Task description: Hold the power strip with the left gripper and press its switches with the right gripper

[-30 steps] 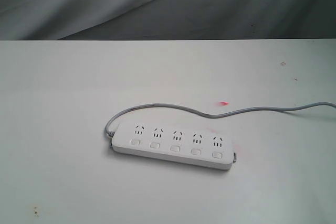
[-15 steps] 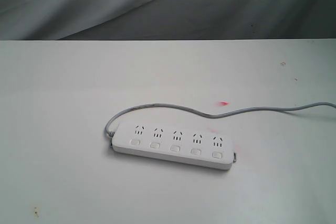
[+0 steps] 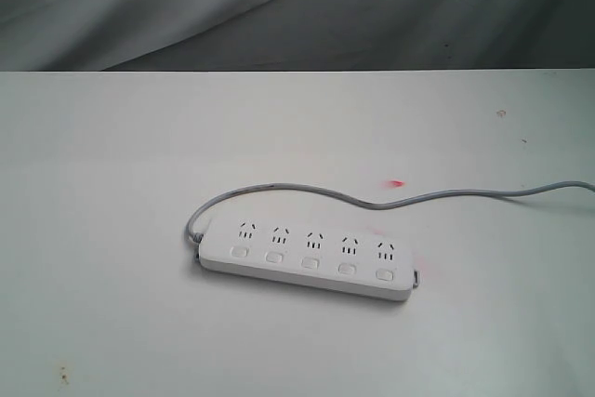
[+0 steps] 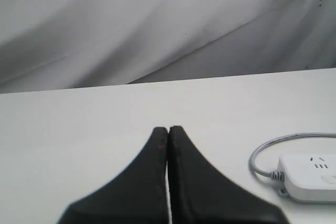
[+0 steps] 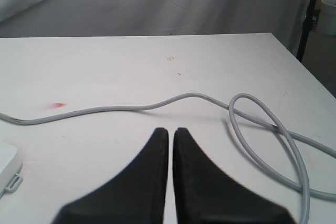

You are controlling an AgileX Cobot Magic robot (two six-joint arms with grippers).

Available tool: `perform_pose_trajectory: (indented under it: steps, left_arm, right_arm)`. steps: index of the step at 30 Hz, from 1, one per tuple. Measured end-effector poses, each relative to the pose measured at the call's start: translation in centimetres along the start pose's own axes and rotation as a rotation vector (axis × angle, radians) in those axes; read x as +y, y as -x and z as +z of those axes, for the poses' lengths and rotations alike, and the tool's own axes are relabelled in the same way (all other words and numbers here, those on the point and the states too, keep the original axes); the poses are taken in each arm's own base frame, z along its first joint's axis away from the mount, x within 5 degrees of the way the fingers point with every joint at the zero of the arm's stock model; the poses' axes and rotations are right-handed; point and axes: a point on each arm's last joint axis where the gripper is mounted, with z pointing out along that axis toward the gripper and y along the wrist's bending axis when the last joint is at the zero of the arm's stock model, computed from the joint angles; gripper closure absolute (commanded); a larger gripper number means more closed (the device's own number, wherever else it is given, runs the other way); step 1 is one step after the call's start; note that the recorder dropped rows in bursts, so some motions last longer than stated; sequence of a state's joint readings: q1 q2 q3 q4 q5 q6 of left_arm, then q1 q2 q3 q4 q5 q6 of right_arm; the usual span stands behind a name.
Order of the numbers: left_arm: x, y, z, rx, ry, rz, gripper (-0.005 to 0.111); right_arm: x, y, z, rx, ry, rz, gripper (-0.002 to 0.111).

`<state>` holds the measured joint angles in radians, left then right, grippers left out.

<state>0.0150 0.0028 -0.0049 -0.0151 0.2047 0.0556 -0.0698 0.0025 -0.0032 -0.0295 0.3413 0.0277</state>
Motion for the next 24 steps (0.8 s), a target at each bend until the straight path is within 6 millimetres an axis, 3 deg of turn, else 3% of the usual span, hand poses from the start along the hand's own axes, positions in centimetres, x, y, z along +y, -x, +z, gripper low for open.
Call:
perform_pose_trajectory:
  steps: [24]
  left_arm:
    - [-0.04,-0.71,-0.03,0.078,-0.004,0.0,0.106]
  right_arm:
    - [0.0,0.0,0.0,0.0,0.0,0.0,0.105]
